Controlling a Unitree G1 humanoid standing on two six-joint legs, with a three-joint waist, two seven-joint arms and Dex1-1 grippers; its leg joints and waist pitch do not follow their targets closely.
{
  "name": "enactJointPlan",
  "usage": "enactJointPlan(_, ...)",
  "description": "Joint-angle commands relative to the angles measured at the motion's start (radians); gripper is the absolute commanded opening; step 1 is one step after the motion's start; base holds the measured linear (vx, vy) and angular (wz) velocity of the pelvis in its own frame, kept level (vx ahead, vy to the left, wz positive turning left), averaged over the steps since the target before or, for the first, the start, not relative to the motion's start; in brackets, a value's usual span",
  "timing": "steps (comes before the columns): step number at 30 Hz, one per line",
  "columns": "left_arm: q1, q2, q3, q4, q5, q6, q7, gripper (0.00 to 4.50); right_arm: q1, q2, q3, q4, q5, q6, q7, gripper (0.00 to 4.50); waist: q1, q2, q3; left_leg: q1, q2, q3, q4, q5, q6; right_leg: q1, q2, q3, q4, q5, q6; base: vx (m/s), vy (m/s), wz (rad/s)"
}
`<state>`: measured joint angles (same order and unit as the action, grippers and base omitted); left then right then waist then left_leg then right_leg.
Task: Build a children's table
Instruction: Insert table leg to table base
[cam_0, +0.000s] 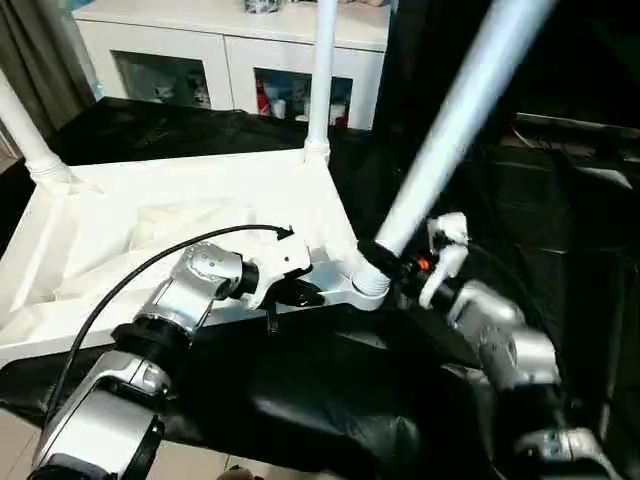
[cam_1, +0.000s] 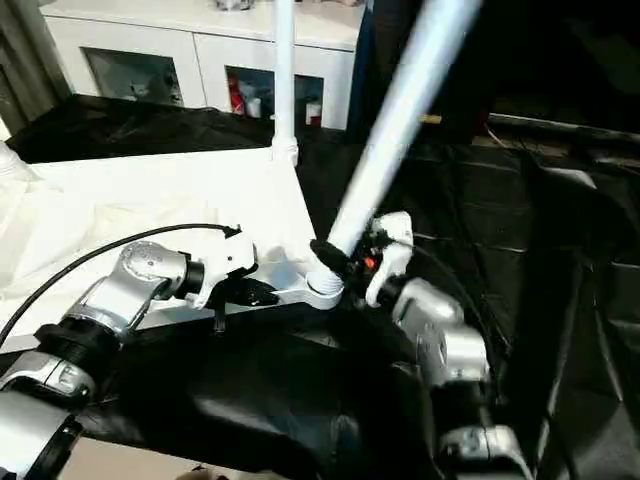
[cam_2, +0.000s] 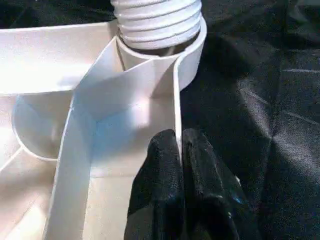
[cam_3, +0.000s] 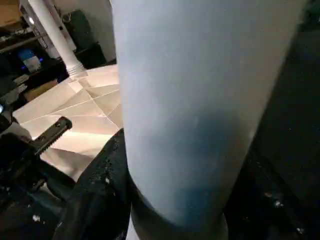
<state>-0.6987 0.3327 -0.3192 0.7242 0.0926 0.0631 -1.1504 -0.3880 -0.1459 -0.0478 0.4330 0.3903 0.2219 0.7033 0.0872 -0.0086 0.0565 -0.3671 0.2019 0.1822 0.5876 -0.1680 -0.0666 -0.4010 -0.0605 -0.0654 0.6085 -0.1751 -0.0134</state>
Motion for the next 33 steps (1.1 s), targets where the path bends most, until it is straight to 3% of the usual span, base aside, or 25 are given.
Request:
enactJointPlan(1, -0.023, 0.018, 0.0, 0.021, 0.023, 0.006, 0.018, 0.0, 0.047, -0.019, 0.014, 0.03, -0.048, -0.009, -0.003, 1.91, -0.001, 0.013, -0.059, 0.022, 0.031, -0.02, -0.079, -0.357, -0.024, 0.035, -0.087, 0.048, -0.101, -0.415, -0.165, 0.0, 0.0, 0.0)
enactJointPlan(2, -0.023, 0.018, 0.0, 0.022, 0.023, 0.006, 0.018, 0.0, 0.048, -0.019, 0.015, 0.03, -0.049, -0.011, -0.002, 1.91, 0.0, 0.017, -0.059, 0.023, 0.032, -0.02, -0.078, -0.362, -0.026, 0.033, -0.088, 0.047, -0.103, -0.422, -0.163, 0.0, 0.0, 0.0)
enactJointPlan(4, -0.03, 0.015, 0.001, 0.032, 0.025, 0.003, 0.023, 0.0, 0.071, -0.028, 0.043, 0.009, -0.074, -0.074, 0.027, 1.91, -0.001, 0.016, -0.058, 0.024, 0.032, -0.021, -0.079, -0.372, -0.025, 0.033, -0.088, 0.047, -0.106, -0.441, -0.156, 0.0, 0.0, 0.0)
enactJointPlan(9, -0.039, 0.011, 0.0, 0.049, 0.024, -0.003, 0.027, 0.0, 0.076, -0.042, 0.088, 0.011, -0.124, -0.121, 0.039, 1.91, -0.001, 0.011, -0.057, 0.021, 0.032, -0.021, -0.08, -0.367, -0.017, 0.033, -0.086, 0.047, -0.106, -0.444, -0.154, 0.0, 0.0, 0.0)
enactJointPlan(12, -0.039, 0.012, -0.005, 0.052, 0.026, -0.01, 0.024, 0.0, 0.06, -0.06, 0.126, 0.024, -0.162, -0.128, 0.047, 1.91, -0.002, 0.013, -0.055, 0.022, 0.03, -0.022, -0.08, -0.378, -0.015, 0.031, -0.087, 0.046, -0.109, -0.477, -0.146, 0.0, 0.0, 0.0)
enactJointPlan(13, -0.037, 0.013, -0.007, 0.051, 0.026, -0.011, 0.022, 0.0, 0.053, -0.066, 0.138, 0.026, -0.171, -0.123, 0.053, 1.91, -0.003, 0.008, -0.054, 0.023, 0.03, -0.022, -0.079, -0.38, -0.014, 0.031, -0.088, 0.046, -0.11, -0.497, -0.139, 0.0, 0.0, 0.0)
enactJointPlan(16, -0.033, 0.015, -0.01, 0.046, 0.025, -0.014, 0.015, 0.0, 0.037, -0.08, 0.164, 0.032, -0.184, -0.102, 0.078, 1.91, -0.003, 0.007, -0.054, 0.022, 0.031, -0.022, -0.079, -0.372, -0.008, 0.03, -0.089, 0.047, -0.113, -0.512, -0.13, 0.0, 0.0, 0.0)
enactJointPlan(21, -0.025, 0.018, -0.013, 0.035, 0.014, -0.033, -0.019, 0.0, -0.002, -0.102, 0.192, 0.084, -0.191, -0.055, 0.142, 1.91, -0.003, 0.004, -0.055, 0.021, 0.032, -0.021, -0.078, -0.358, -0.001, 0.03, -0.088, 0.047, -0.11, -0.493, -0.137, 0.0, 0.0, 0.0)
enactJointPlan(22, -0.022, 0.019, -0.014, 0.027, 0.006, -0.045, -0.039, 0.0, -0.016, -0.107, 0.198, 0.111, -0.194, -0.052, 0.162, 1.91, -0.004, -0.001, -0.056, 0.02, 0.032, -0.021, -0.078, -0.356, 0.0, 0.03, -0.089, 0.047, -0.11, -0.49, -0.139, 0.0, 0.0, 0.0)
enactJointPlan(27, -0.017, 0.024, -0.019, 0.003, -0.017, -0.054, -0.103, 0.0, -0.059, -0.126, 0.216, 0.186, -0.209, -0.087, 0.231, 1.91, -0.005, 0.0, -0.061, 0.017, 0.035, -0.018, -0.078, -0.328, 0.001, 0.035, -0.087, 0.049, -0.096, -0.392, -0.173, 0.0, 0.0, 0.0)
enactJointPlan(28, -0.017, 0.027, -0.024, -0.001, -0.016, -0.058, -0.116, 0.0, -0.072, -0.132, 0.219, 0.203, -0.213, -0.099, 0.249, 1.91, -0.007, -0.004, -0.058, 0.015, 0.035, -0.017, -0.078, -0.326, 0.003, 0.035, -0.087, 0.049, -0.097, -0.387, -0.175, 0.0, 0.0, 0.0)
enactJointPlan(29, -0.018, 0.028, -0.025, -0.002, -0.016, -0.059, -0.118, 0.0, -0.075, -0.133, 0.219, 0.206, -0.213, -0.101, 0.253, 1.91, -0.007, -0.002, -0.059, 0.015, 0.034, -0.017, -0.077, -0.319, 0.004, 0.037, -0.086, 0.049, -0.095, -0.377, -0.18, 0.0, 0.0, 0.0)
enactJointPlan(30, -0.02, 0.032, -0.031, -0.006, -0.015, -0.062, -0.132, 0.0, -0.09, -0.14, 0.22, 0.222, -0.212, -0.111, 0.279, 1.91, -0.009, -0.011, -0.055, 0.015, 0.034, -0.014, -0.078, -0.318, 0.009, 0.034, -0.085, 0.05, -0.096, -0.374, -0.18, 0.0, 0.0, 0.0)
enactJointPlan(33, -0.026, 0.037, -0.035, -0.007, -0.019, -0.073, -0.159, 0.0, -0.115, -0.15, 0.215, 0.249, -0.201, -0.125, 0.333, 1.9, -0.008, -0.008, -0.051, 0.018, 0.036, -0.014, -0.078, -0.329, 0.014, 0.032, -0.087, 0.05, -0.098, -0.401, -0.181, 0.0, 0.0, 0.0)
